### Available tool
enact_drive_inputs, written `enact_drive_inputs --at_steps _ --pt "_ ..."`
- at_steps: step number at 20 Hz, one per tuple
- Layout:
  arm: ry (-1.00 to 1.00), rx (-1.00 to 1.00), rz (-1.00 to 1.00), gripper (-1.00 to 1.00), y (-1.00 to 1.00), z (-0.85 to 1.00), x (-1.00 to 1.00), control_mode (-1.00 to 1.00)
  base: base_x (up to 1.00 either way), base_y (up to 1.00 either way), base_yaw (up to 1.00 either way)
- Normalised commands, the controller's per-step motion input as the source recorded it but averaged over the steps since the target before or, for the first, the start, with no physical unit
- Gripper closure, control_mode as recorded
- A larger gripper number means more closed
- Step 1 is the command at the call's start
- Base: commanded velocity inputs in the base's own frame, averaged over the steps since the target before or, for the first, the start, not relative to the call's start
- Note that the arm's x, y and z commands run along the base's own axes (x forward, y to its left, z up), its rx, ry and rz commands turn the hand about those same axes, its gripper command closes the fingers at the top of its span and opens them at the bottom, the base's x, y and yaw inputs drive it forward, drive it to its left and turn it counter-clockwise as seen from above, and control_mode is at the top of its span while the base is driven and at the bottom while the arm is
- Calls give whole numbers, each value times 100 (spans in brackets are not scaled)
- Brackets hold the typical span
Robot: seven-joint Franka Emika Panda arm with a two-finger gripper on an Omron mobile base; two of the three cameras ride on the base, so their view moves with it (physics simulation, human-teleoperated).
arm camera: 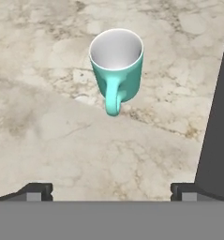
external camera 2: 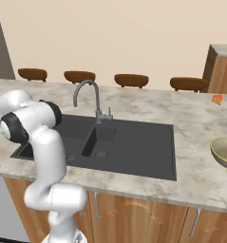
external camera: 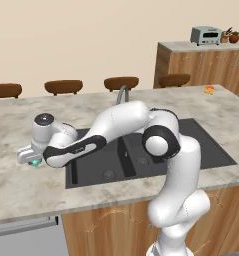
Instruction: Pick the mug and place it in the sink. Pick the bowl and place it in the open cabinet and then close the cabinet.
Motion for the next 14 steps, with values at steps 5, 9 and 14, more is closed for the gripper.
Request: enact_drive_inputs --at_steps 5,9,14 --pt "0 0 0 -100 1 -15 32 -100 0 0 0" --pt "0 0 0 -100 6 -20 31 -100 0 0 0" --pt "0 0 0 -100 15 -24 35 -100 0 0 0"
